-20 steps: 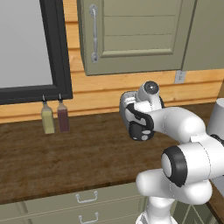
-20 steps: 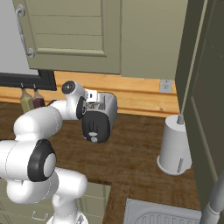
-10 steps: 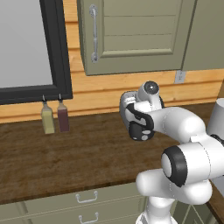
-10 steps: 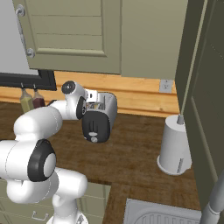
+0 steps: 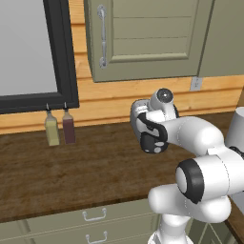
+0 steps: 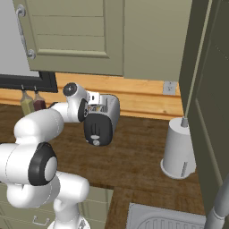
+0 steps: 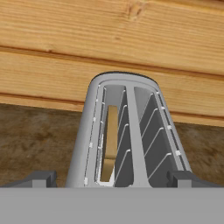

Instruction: Start the toaster. Once the lever pops up, take the bread to the plate on the dining counter.

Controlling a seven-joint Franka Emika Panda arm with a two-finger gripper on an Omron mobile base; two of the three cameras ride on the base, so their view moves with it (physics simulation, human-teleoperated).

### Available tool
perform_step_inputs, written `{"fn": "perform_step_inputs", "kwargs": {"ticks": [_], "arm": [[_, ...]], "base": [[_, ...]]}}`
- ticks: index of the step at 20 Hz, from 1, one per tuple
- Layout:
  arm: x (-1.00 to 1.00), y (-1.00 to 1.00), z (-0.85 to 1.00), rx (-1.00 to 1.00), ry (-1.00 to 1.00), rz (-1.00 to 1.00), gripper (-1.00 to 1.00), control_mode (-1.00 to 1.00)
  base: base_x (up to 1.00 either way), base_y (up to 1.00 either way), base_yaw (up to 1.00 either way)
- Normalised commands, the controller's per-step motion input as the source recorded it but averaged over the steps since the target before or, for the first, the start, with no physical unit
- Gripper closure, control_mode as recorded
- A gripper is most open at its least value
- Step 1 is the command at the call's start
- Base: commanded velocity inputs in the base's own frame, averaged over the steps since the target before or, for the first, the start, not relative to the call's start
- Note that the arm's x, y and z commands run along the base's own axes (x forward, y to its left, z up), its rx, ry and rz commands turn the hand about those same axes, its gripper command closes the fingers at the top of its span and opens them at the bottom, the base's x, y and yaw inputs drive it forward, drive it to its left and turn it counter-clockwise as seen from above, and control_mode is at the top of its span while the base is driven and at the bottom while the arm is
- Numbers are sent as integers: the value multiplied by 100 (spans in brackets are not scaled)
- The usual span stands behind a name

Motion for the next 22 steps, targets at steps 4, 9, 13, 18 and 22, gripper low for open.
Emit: {"fn": "perform_step_inputs", "kwargs": {"ticks": [4, 9, 13, 18, 22], "arm": [[0, 0, 0, 0, 0, 0, -100, -100], [0, 0, 0, 0, 0, 0, -100, -100], [0, 0, 0, 0, 0, 0, -100, -100], [0, 0, 0, 0, 0, 0, -100, -100], [0, 0, 0, 0, 0, 0, -100, -100]], "base": [[0, 0, 0], [0, 0, 0], [0, 0, 0], [0, 0, 0], [0, 0, 0]]}}
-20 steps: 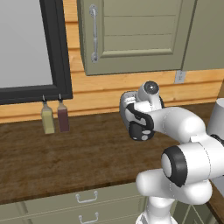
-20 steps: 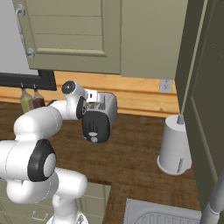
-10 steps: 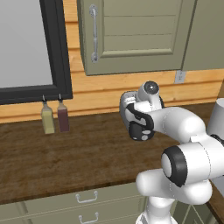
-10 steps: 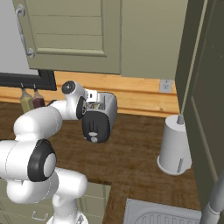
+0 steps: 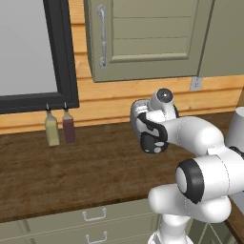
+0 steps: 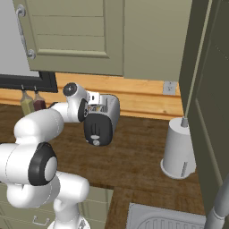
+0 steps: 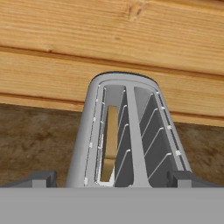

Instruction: Start the toaster. Once the lever pops up, take the bread to the plate on the dining counter.

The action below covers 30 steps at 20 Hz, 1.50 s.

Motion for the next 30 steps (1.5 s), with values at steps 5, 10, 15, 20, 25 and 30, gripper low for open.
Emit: {"fn": "perform_step_inputs", "kwargs": {"ticks": [5, 10, 15, 20, 25, 30], "arm": [[0, 0, 0, 0, 0, 0, -100, -100], [0, 0, 4, 0, 0, 0, -100, -100], [0, 0, 0, 0, 0, 0, -100, -100], [0, 0, 2, 0, 0, 0, -100, -100], [0, 0, 5, 0, 0, 0, -100, -100], [0, 0, 12, 0, 0, 0, -100, -100]], "base": [[0, 0, 0], [0, 0, 0], [0, 0, 0], [0, 0, 0], [0, 0, 0], [0, 0, 0]]}}
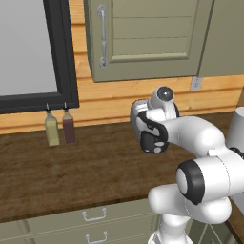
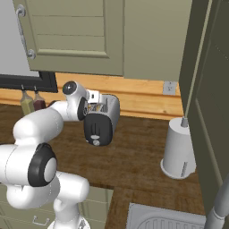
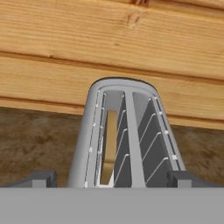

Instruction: Start the toaster. Once the lever pops up, take the bread to the plate on the dining counter.

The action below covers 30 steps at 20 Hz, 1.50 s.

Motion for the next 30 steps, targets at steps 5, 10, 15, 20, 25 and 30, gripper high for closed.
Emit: {"fn": "perform_step_inputs", "kwargs": {"ticks": [5, 10, 15, 20, 25, 30], "arm": [[0, 0, 6, 0, 0, 0, -100, -100], [-1, 0, 0, 0, 0, 0, -100, -100], [-4, 0, 0, 0, 0, 0, -100, -100], [-10, 0, -4, 0, 0, 0, -100, -100], [-9, 0, -1, 4, 0, 0, -100, -100], [0, 0, -3, 4, 0, 0, -100, -100]], "base": [[0, 0, 0], [0, 0, 0], [0, 0, 0], [0, 0, 0], [0, 0, 0], [0, 0, 0]]}}
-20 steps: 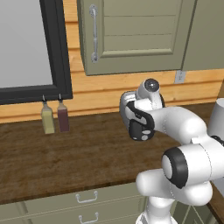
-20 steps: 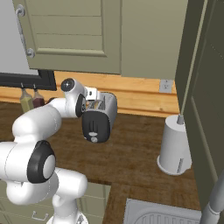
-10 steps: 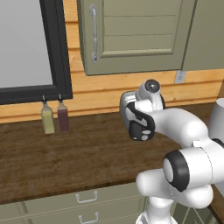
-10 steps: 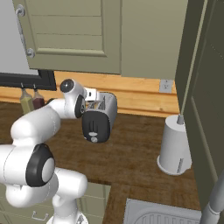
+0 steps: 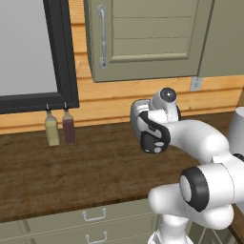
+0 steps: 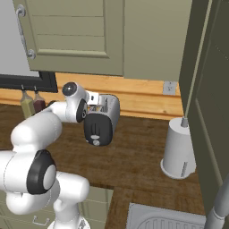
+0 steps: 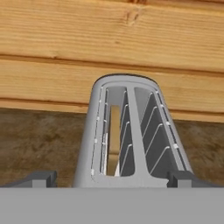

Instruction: Start the toaster. Once the lever pops up, take the bread to the plate on the dining counter.

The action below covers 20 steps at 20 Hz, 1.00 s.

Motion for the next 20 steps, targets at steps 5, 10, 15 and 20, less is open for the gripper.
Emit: {"fn": "perform_step_inputs", "kwargs": {"ticks": [5, 10, 15, 20], "arm": [[2, 0, -2, 2, 0, 0, -100, -100], [1, 0, 0, 0, 0, 0, -100, -100], [0, 0, 0, 0, 0, 0, -100, -100], [0, 0, 0, 0, 0, 0, -100, -100]], "base": [[0, 0, 0], [0, 0, 0], [0, 0, 0], [0, 0, 0]]}}
